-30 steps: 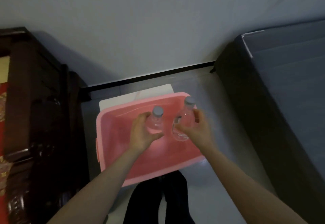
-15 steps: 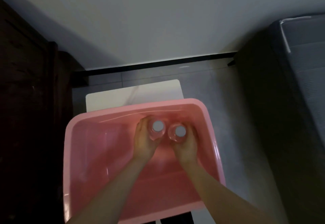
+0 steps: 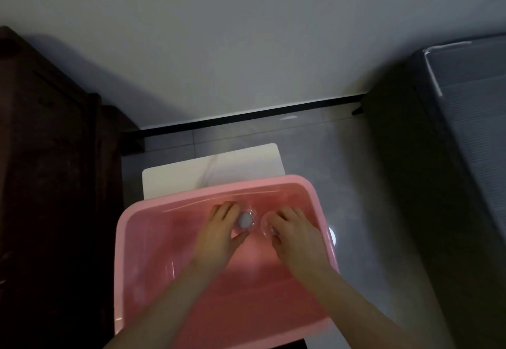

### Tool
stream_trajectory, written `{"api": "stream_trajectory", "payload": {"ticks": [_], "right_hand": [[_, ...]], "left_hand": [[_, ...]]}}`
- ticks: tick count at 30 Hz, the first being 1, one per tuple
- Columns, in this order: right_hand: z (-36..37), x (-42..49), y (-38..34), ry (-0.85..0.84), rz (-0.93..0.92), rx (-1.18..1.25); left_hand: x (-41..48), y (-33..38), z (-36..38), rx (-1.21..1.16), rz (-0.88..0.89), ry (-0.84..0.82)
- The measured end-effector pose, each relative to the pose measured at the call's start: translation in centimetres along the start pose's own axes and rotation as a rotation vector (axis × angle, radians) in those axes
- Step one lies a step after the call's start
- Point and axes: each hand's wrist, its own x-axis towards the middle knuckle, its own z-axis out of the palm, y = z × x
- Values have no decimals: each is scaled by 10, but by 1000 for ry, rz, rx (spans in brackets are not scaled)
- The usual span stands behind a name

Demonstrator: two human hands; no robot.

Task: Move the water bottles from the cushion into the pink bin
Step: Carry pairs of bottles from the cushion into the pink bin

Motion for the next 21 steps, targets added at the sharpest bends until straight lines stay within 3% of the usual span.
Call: {"api": "stream_trajectory", "payload": {"ticks": [2, 7, 16, 21], "right_hand": [[-6, 8, 1, -53, -54, -35], [-16, 22, 4, -153, -54, -43], [-23, 36, 9, -16, -153, -63], [-31, 28, 12, -109, -160, -58]], "left_hand": [[3, 6, -7, 39, 57, -52], [9, 17, -9, -49, -13, -76], [15, 25, 3, -67, -19, -29], [20, 31, -2, 40, -53, -153]]}}
